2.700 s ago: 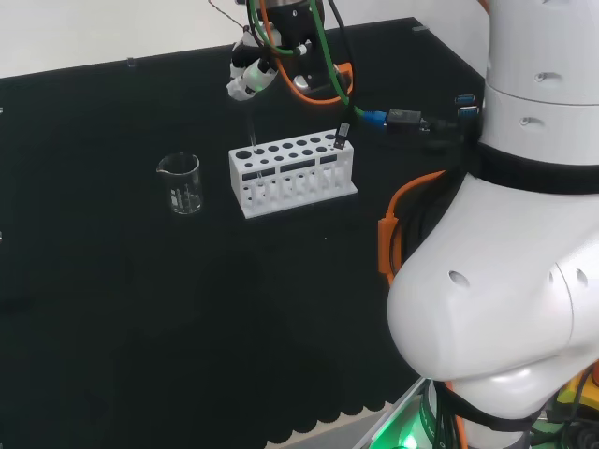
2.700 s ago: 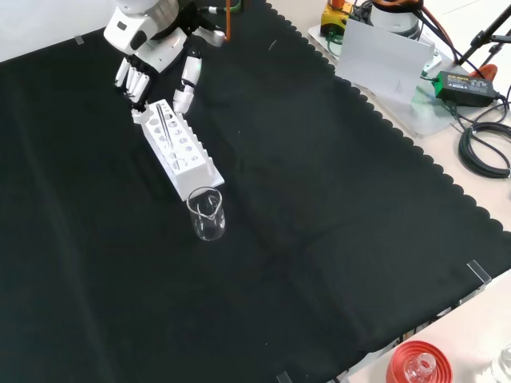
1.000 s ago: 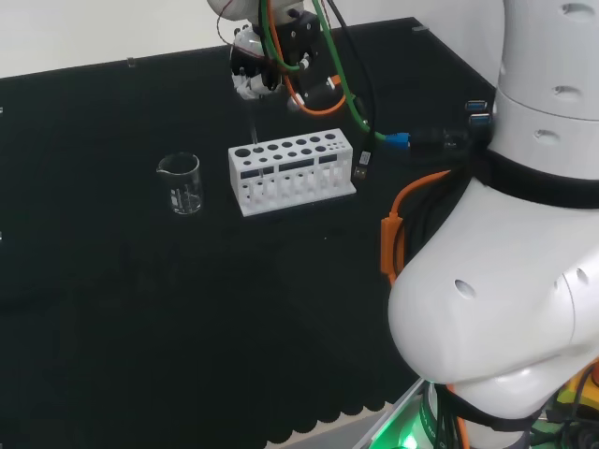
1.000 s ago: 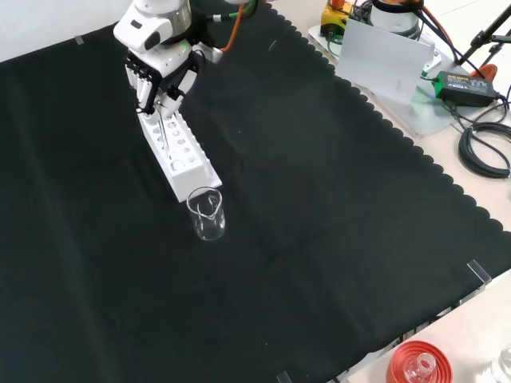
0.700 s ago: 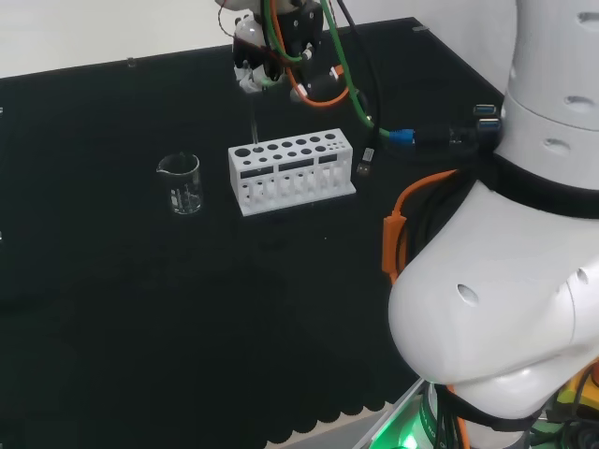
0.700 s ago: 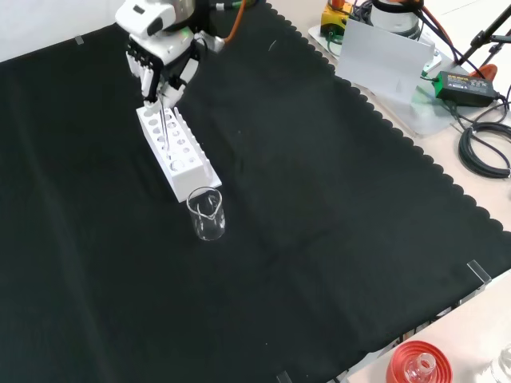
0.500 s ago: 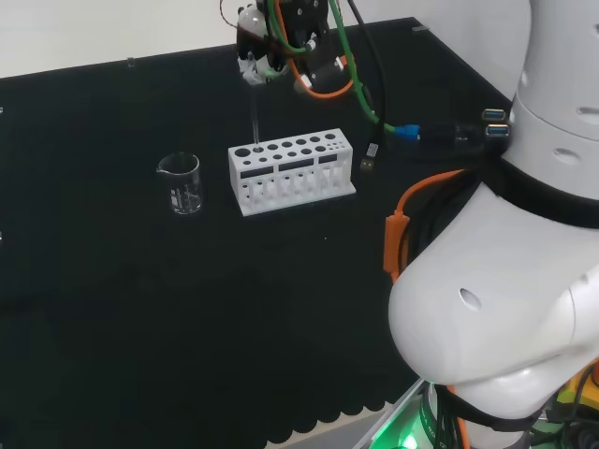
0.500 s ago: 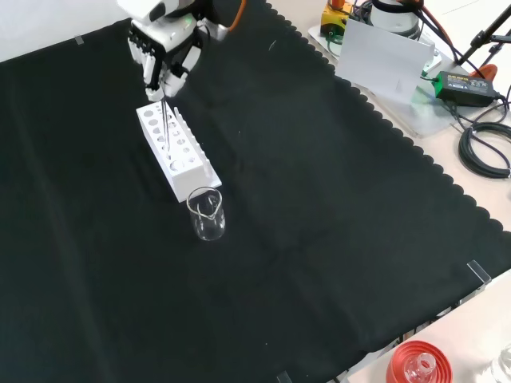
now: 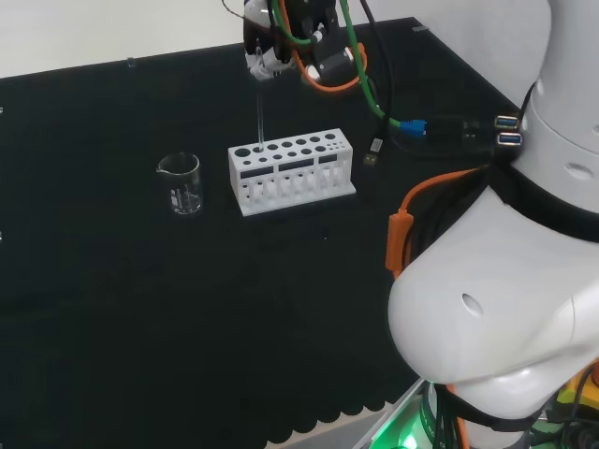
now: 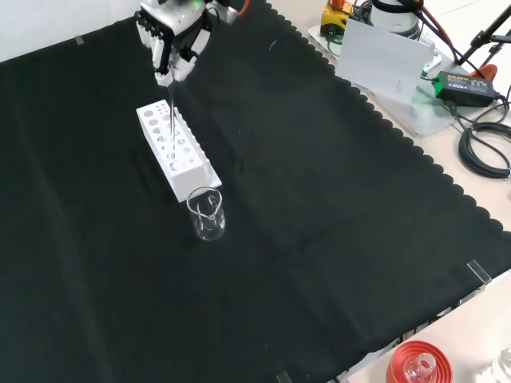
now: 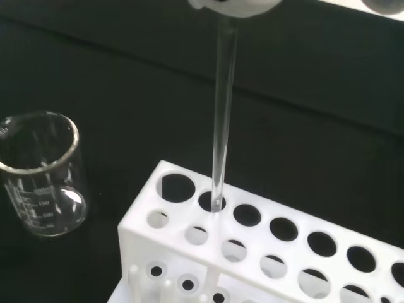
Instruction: Take the glass rod from the white test tube rack.
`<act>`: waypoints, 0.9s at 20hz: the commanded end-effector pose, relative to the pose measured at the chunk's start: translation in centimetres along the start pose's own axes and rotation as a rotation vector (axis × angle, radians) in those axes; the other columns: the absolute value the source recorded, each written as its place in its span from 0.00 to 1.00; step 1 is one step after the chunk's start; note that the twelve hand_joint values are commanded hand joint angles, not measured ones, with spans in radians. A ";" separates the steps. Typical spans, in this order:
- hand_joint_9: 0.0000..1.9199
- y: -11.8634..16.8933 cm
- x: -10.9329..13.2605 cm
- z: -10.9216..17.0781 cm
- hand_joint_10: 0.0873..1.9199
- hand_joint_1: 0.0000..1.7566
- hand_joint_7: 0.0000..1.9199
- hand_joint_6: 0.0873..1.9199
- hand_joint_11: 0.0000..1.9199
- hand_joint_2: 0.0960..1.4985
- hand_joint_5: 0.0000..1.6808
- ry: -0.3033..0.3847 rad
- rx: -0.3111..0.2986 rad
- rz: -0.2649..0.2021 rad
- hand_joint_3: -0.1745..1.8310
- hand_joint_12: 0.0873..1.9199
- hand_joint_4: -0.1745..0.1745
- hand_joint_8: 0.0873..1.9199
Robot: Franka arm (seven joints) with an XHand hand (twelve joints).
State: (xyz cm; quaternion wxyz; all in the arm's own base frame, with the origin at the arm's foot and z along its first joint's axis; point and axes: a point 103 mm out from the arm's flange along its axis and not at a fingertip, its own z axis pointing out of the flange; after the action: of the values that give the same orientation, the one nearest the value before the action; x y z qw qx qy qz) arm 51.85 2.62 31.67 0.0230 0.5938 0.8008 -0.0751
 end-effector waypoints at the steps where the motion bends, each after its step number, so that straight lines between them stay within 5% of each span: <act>1: 0.86 -2.6 1.4 -3.8 0.22 0.75 0.82 0.19 0.81 0.67 0.75 -0.006 -0.033 0.010 0.00 0.43 0.00 0.02; 18: 0.86 -4.1 5.2 -7.3 0.23 0.75 0.83 0.18 0.81 0.67 0.76 -0.002 -0.099 -0.026 0.00 0.43 0.00 0.02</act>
State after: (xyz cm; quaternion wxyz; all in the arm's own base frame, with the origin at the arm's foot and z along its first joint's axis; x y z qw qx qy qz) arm 47.56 7.01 38.50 0.0516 0.5836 0.8095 -0.0381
